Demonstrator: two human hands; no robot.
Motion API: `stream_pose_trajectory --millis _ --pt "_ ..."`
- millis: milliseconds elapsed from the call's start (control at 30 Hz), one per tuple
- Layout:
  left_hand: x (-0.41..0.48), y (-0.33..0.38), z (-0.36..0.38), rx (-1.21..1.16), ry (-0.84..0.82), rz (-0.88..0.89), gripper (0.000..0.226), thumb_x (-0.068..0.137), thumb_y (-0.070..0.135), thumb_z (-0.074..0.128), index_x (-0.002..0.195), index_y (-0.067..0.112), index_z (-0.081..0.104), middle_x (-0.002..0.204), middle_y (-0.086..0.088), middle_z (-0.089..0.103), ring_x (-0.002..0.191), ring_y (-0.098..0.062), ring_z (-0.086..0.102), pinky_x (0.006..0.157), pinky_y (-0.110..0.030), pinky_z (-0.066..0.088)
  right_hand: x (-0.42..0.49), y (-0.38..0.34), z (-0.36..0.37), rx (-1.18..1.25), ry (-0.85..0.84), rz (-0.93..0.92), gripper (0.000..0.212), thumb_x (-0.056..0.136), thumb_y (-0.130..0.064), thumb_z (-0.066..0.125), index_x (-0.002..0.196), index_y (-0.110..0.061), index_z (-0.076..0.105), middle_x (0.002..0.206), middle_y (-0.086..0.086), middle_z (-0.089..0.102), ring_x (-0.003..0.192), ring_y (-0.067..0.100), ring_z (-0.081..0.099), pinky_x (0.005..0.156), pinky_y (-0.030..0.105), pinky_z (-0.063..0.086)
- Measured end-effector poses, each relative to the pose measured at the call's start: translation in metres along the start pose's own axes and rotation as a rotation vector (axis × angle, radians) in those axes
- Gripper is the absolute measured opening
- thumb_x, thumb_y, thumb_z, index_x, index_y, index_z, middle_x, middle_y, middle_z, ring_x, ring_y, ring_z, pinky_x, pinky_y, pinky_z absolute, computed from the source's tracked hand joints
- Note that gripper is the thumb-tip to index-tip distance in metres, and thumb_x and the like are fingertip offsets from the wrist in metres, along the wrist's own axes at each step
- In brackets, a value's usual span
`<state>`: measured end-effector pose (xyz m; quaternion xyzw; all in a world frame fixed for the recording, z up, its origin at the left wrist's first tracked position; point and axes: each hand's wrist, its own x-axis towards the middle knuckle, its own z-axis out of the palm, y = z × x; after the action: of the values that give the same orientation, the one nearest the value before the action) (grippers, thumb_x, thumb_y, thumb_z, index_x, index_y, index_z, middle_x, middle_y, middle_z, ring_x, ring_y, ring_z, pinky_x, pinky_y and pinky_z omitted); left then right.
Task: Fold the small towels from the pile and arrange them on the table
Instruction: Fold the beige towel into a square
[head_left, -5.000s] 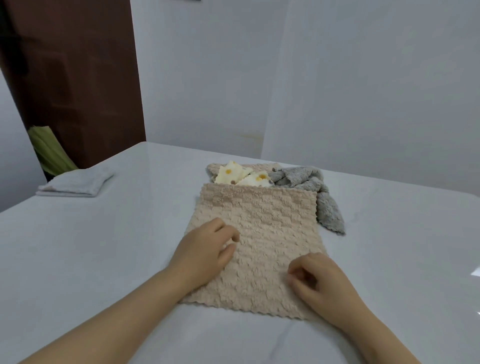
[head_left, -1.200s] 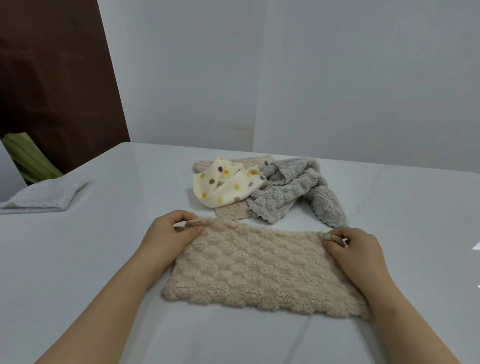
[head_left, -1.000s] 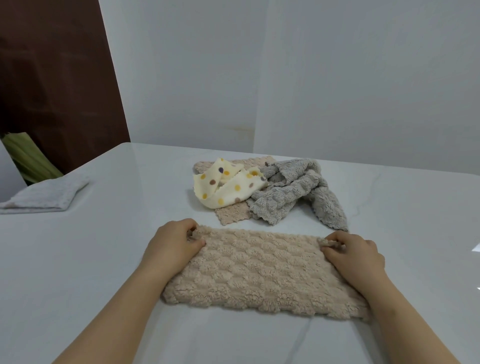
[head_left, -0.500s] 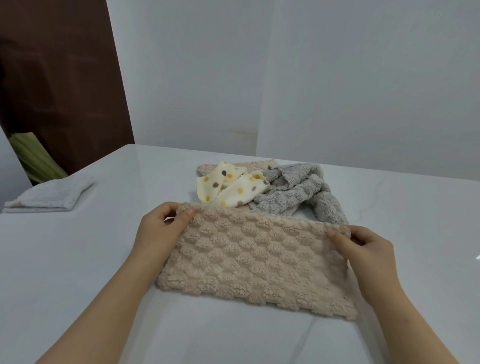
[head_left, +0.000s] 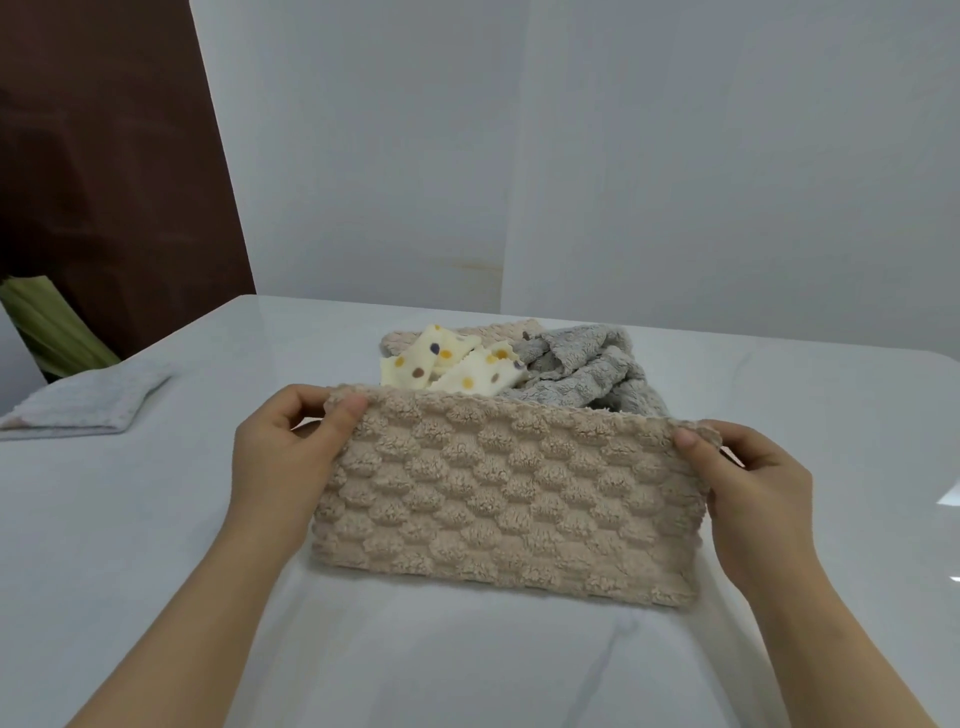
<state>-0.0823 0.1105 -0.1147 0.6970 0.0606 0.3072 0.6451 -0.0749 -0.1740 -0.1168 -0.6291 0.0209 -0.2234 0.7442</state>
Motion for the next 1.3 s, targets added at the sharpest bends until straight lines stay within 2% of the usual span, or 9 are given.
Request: stream_pose_trajectory --millis 167,367,500,667,767,867,1000,1200,1300 --pt "0.005 0.001 -0.003 -0.004 0.038 -0.054 0.021 0.079 0.016 0.070 0.068 0.023 0.053 0.070 0.002 0.054 0.069 -0.015 0.053 0.074 -0.036 0.046 -0.002 -0.005 -0.001 -0.005 0.007 0.032 0.017 0.077 -0.001 0.067 0.068 -0.014 0.061 0.054 -0.014 0.066 0.050 0.001 0.062 0.049 0.015 0.053" --pt "0.007 0.005 -0.007 -0.164 -0.111 -0.361 0.015 0.087 0.021 0.062 0.093 0.033 0.057 0.087 -0.012 0.064 0.071 -0.026 0.061 0.068 -0.035 0.052 0.001 -0.009 -0.007 -0.050 -0.042 0.131 0.012 0.078 -0.005 0.067 0.070 -0.013 0.063 0.058 -0.009 0.068 0.051 0.004 0.064 0.047 0.017 0.052" --pt "0.004 -0.005 -0.006 -0.047 -0.259 -0.493 0.017 0.094 0.011 0.051 0.090 0.027 0.054 0.087 -0.016 0.067 0.062 -0.024 0.061 0.054 -0.029 0.050 0.007 0.009 -0.012 -0.163 -0.090 0.321 0.009 0.085 -0.006 0.062 0.092 -0.010 0.065 0.074 0.003 0.063 0.053 0.010 0.059 0.046 0.016 0.051" --pt "0.000 -0.024 -0.004 0.469 -0.522 -0.322 0.010 0.090 0.022 0.057 0.091 0.031 0.058 0.100 0.002 0.060 0.082 -0.018 0.059 0.073 -0.031 0.046 0.005 0.021 -0.015 -0.606 -0.161 0.339 0.046 0.082 -0.015 0.068 0.125 -0.012 0.052 0.100 0.004 0.060 0.067 0.015 0.055 0.057 0.024 0.044" --pt "-0.004 -0.027 0.001 0.797 -0.631 -0.110 0.021 0.086 0.022 0.062 0.103 0.033 0.059 0.113 0.007 0.054 0.104 -0.010 0.052 0.083 -0.021 0.036 0.002 0.021 -0.008 -0.961 -0.283 0.256 0.059 0.080 -0.024 0.069 0.132 -0.019 0.041 0.089 -0.003 0.057 0.076 0.013 0.055 0.063 0.025 0.041" --pt "-0.007 -0.030 0.007 0.775 -0.582 -0.047 0.029 0.086 0.015 0.061 0.112 0.028 0.059 0.114 0.007 0.046 0.105 -0.006 0.046 0.084 -0.016 0.030 -0.001 0.024 -0.005 -1.126 -0.345 0.202 0.051 0.083 -0.026 0.063 0.129 -0.026 0.041 0.086 -0.003 0.057 0.081 0.017 0.055 0.071 0.029 0.042" --pt "-0.013 -0.032 0.016 0.710 -0.550 0.035 0.037 0.089 0.014 0.056 0.122 0.028 0.054 0.119 0.011 0.039 0.112 -0.007 0.044 0.085 -0.013 0.028 0.000 0.025 -0.008 -0.931 -0.161 0.095 0.050 0.086 -0.016 0.059 0.131 -0.027 0.043 0.091 -0.001 0.056 0.088 0.023 0.056 0.073 0.030 0.040" --pt "-0.029 -0.023 0.031 1.033 -0.422 0.346 0.050 0.083 0.034 0.032 0.126 0.024 0.055 0.156 -0.004 0.018 0.139 -0.027 0.025 0.109 -0.040 0.027 0.000 0.020 -0.006 -1.261 -0.217 0.214 0.062 0.087 -0.047 0.049 0.140 -0.025 0.024 0.127 0.006 0.057 0.119 0.027 0.051 0.086 0.035 0.040" --pt "-0.042 -0.024 0.048 1.020 -0.671 0.327 0.067 0.083 0.057 0.013 0.145 0.033 0.024 0.158 0.001 -0.002 0.146 -0.020 -0.002 0.117 -0.039 0.003 0.000 0.016 -0.004 -1.284 -0.241 0.299 0.057 0.084 -0.049 0.053 0.129 -0.018 0.038 0.126 0.006 0.055 0.117 0.026 0.052 0.082 0.034 0.039"
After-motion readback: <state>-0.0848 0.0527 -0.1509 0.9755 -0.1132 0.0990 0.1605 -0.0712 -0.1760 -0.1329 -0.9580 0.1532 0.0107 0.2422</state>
